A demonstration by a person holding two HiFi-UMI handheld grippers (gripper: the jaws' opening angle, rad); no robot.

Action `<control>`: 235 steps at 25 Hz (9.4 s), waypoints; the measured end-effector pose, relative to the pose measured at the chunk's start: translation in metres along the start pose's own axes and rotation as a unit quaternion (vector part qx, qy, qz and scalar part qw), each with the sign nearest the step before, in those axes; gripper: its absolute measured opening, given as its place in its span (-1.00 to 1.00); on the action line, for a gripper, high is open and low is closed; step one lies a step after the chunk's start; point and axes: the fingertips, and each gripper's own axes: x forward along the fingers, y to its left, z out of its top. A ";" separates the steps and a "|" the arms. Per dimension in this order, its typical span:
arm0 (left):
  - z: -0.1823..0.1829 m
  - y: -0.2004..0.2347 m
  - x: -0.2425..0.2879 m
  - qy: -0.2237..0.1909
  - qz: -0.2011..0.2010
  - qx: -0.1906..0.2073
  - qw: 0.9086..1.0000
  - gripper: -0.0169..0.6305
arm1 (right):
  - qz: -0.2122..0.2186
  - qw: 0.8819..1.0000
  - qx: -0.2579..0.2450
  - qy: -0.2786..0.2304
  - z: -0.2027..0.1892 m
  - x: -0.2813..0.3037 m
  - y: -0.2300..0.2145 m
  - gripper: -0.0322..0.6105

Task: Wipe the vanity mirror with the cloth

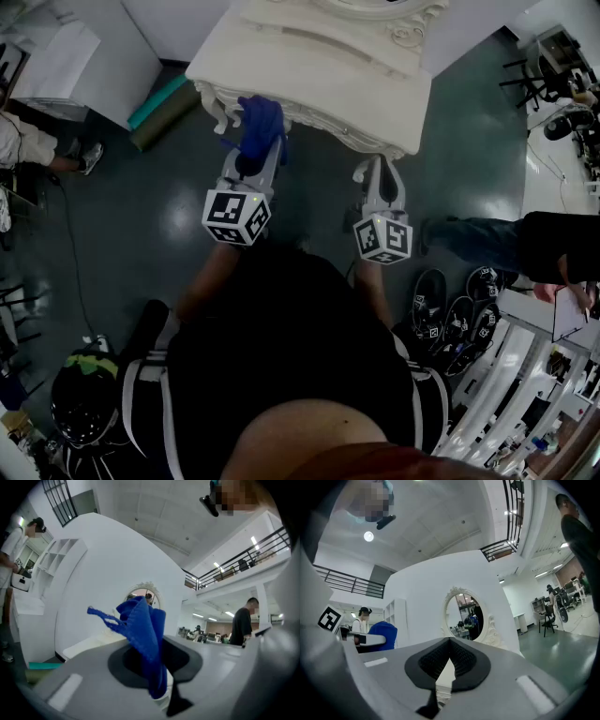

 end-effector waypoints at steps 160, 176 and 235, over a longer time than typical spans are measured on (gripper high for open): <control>0.219 0.249 0.644 -0.127 0.014 0.020 0.992 -0.74 | -0.031 0.999 0.002 0.006 0.009 0.575 -0.145 -0.90; 0.218 0.233 0.651 -0.131 0.013 0.039 0.991 -0.75 | -0.027 1.000 0.004 0.006 -0.001 0.572 -0.160 -0.90; 0.142 -0.086 0.715 -0.061 -0.288 0.012 0.956 -0.76 | -0.180 0.983 -0.012 -0.044 0.045 0.462 -0.296 -0.90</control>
